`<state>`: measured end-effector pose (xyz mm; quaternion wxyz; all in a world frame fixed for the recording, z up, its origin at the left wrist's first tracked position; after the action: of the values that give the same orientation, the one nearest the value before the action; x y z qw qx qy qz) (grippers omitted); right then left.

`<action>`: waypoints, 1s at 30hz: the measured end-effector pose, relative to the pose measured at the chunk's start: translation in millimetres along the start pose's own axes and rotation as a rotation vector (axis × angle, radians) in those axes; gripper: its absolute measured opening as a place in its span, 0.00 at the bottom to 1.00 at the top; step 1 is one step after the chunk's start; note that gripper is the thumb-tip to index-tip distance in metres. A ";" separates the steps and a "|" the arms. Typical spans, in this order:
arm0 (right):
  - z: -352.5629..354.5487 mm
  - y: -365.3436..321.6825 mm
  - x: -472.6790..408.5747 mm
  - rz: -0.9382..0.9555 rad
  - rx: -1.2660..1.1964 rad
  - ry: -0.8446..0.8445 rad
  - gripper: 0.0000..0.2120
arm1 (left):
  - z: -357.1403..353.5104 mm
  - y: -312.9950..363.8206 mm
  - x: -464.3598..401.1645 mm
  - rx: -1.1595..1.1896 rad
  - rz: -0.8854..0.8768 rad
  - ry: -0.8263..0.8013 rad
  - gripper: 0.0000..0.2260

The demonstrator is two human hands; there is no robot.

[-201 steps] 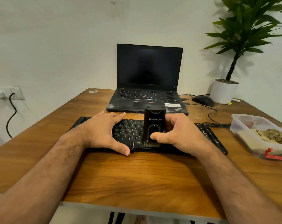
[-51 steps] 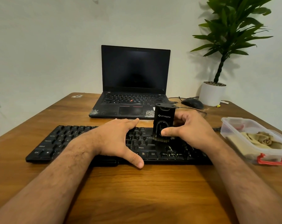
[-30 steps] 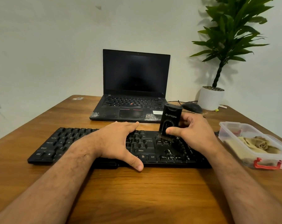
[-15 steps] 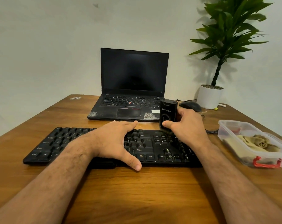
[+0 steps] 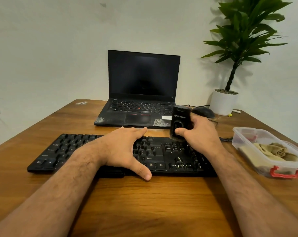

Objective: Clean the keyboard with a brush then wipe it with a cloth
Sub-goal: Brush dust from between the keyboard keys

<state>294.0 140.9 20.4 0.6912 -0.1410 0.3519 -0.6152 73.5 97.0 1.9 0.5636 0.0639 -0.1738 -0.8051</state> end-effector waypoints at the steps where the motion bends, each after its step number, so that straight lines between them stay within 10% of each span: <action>1: 5.0 3.2 -0.1 -0.026 -0.005 0.017 0.21 | -0.3 -0.4 0.1 0.001 0.001 0.002 0.65; 10: 22.3 -13.8 57.7 0.153 -0.284 -0.285 0.17 | -2.8 4.3 4.3 0.024 0.016 0.011 0.64; 30: 25.6 -9.8 59.8 0.077 -0.215 -0.257 0.17 | -3.0 -7.8 -0.1 0.060 0.042 0.032 0.68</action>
<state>303.2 76.0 26.1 0.7346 -0.2781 0.3293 -0.5239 67.6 98.9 -3.6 0.5809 0.0902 -0.1901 -0.7863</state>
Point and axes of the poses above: each hand's wrist, its own x-axis away from the middle knuckle, its own z-axis out of the back of the hand, y = z × x, the point moved 5 cm from there along -x, towards the middle knuckle, and after that the axes turned 4 degrees about x, right-handed, at the moved point
